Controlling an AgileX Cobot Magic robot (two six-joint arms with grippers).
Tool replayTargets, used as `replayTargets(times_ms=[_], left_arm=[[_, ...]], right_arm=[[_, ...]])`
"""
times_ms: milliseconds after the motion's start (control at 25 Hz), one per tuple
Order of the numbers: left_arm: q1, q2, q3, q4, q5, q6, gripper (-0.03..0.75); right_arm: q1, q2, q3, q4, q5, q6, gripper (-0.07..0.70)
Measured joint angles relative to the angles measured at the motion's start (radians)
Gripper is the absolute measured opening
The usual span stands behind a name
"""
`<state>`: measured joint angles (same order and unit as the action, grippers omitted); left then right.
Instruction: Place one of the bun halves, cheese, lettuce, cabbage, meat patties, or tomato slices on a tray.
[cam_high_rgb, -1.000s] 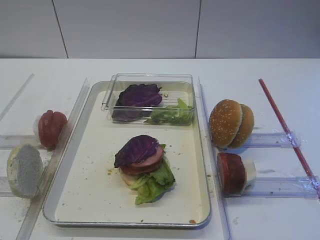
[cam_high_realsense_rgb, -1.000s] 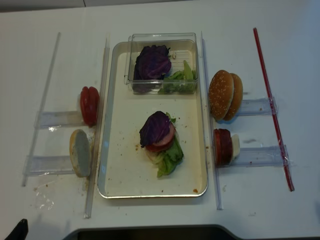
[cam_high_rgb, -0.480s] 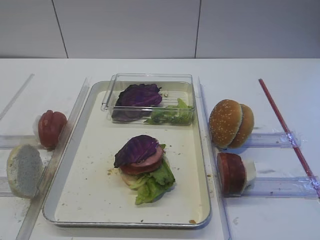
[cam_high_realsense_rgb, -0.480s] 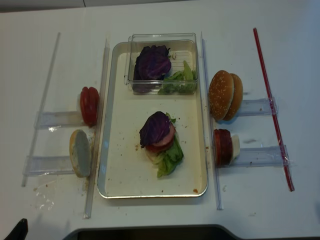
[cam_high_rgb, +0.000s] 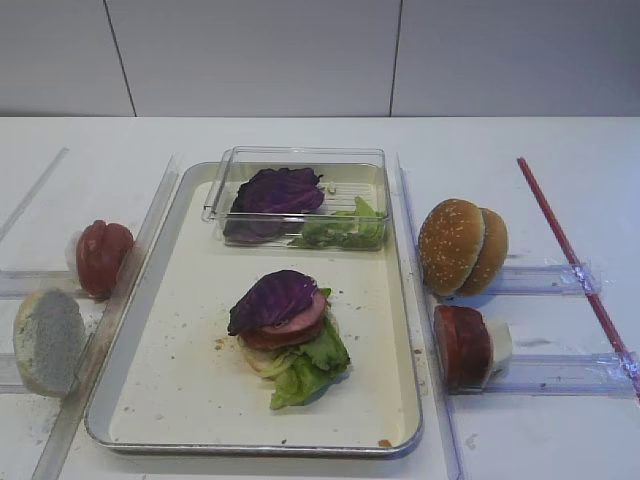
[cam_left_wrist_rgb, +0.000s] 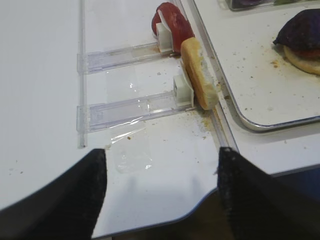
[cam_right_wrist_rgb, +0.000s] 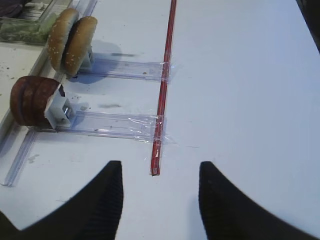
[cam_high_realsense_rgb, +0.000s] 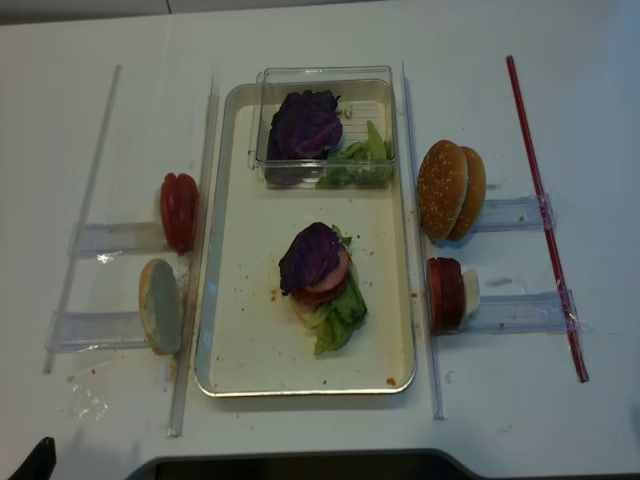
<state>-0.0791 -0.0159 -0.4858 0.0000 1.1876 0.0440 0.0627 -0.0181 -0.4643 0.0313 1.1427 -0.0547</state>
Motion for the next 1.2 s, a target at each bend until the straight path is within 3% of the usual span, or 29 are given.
replayTargets(times_ms=[1200], left_arm=[[0.0, 0.0, 0.0, 0.0, 0.0, 0.0, 0.447]], right_arm=[[0.0, 0.0, 0.0, 0.0, -0.002, 0.002, 0.382]])
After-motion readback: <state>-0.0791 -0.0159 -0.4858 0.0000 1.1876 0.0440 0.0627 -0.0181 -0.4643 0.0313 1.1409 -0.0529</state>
